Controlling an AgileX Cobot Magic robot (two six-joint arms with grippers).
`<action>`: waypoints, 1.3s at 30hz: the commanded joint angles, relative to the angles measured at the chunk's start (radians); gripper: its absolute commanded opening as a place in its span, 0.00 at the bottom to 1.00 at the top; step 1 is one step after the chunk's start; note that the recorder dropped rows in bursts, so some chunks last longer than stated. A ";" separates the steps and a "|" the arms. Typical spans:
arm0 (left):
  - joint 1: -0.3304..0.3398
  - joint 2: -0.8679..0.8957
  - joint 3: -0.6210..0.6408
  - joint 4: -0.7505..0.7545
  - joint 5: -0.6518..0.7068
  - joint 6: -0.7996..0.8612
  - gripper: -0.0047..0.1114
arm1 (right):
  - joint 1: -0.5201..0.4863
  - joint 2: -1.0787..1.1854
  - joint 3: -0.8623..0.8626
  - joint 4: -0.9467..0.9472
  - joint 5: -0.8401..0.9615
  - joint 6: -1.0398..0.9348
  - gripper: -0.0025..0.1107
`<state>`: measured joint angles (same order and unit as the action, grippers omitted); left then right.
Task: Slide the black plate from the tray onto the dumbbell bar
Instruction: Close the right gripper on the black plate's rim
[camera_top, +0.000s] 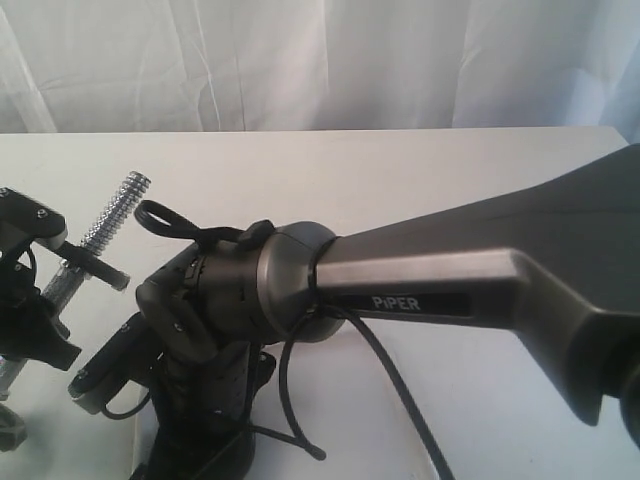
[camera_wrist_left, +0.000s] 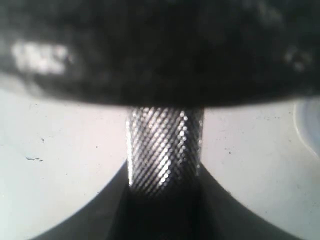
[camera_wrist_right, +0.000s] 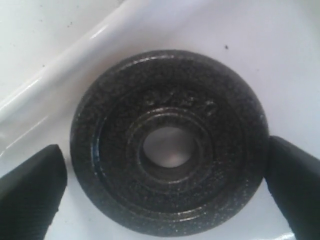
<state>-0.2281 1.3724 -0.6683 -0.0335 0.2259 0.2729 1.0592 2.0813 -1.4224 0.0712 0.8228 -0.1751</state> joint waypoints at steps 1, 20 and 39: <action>-0.001 -0.047 -0.027 -0.018 -0.117 -0.015 0.04 | 0.007 0.005 0.001 -0.006 -0.010 0.026 0.95; -0.001 -0.047 -0.027 -0.024 -0.117 -0.015 0.04 | 0.007 0.005 0.001 -0.095 -0.023 0.130 0.95; -0.001 -0.047 -0.027 -0.028 -0.117 -0.015 0.04 | 0.007 0.005 0.001 -0.095 0.018 0.137 0.47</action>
<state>-0.2281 1.3724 -0.6683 -0.0353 0.2218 0.2671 1.0664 2.0834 -1.4224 0.0000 0.8107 -0.0461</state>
